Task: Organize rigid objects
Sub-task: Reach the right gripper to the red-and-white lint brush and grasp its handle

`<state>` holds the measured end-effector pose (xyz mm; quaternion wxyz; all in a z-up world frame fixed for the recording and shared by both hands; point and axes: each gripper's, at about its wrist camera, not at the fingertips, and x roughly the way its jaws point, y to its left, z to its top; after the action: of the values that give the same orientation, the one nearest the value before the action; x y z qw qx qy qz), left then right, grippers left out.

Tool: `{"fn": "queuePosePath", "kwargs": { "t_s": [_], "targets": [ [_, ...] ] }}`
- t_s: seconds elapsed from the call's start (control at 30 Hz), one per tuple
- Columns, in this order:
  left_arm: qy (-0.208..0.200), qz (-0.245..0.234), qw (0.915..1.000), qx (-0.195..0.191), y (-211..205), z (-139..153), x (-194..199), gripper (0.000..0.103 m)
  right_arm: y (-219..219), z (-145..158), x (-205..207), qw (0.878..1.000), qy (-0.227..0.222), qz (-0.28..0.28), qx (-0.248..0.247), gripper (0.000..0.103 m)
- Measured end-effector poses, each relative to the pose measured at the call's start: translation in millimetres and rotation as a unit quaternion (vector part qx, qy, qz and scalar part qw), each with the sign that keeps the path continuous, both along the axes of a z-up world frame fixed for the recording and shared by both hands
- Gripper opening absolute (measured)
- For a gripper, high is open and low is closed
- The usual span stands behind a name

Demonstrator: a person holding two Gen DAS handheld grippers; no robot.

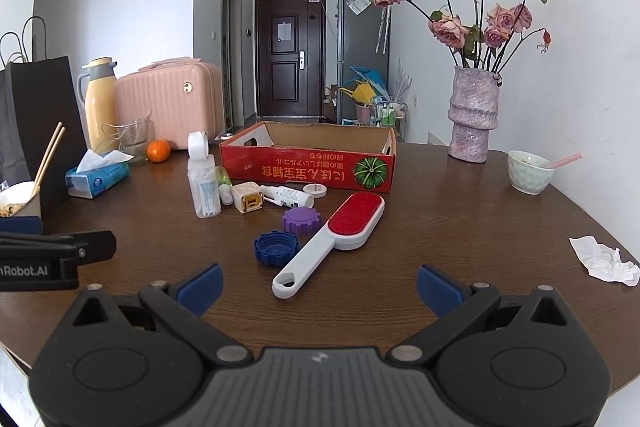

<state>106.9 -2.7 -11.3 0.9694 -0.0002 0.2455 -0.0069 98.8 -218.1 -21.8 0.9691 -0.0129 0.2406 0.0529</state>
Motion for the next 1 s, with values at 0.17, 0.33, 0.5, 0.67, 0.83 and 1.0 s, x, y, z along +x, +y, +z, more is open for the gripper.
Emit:
{"fn": "queuePosePath", "kwargs": {
  "t_s": [0.17, 0.33, 0.5, 0.67, 0.83, 1.0],
  "targets": [
    [0.006, 0.000, 1.0000, 0.002, -1.8, -0.4, 12.3, 0.103, -0.4, -1.4, 11.1, 1.000, 0.006, -0.001, 0.000, 0.103],
    [0.011, -0.002, 0.9999, 0.003, -3.3, -0.6, 22.5, 0.103, -2.7, -2.6, 21.7, 1.000, 0.011, -0.004, 0.002, 0.103],
    [0.016, -0.003, 0.9999, 0.003, -3.7, -2.3, 32.4, 0.103, -3.6, -3.1, 31.3, 1.000, 0.014, -0.006, 0.003, 0.103],
    [0.018, -0.005, 0.9998, 0.003, -4.2, -1.5, 43.7, 0.103, -4.4, -3.6, 44.2, 1.000, 0.019, -0.010, 0.005, 0.103],
    [0.022, -0.006, 0.9997, 0.003, -3.7, -1.4, 56.1, 0.103, -4.3, -5.1, 58.3, 1.000, 0.025, -0.012, 0.004, 0.103],
    [0.028, -0.008, 0.9996, 0.003, -3.8, -3.0, 71.8, 0.103, -4.1, -7.3, 73.2, 0.999, 0.032, -0.014, 0.003, 0.103]
  ]
}}
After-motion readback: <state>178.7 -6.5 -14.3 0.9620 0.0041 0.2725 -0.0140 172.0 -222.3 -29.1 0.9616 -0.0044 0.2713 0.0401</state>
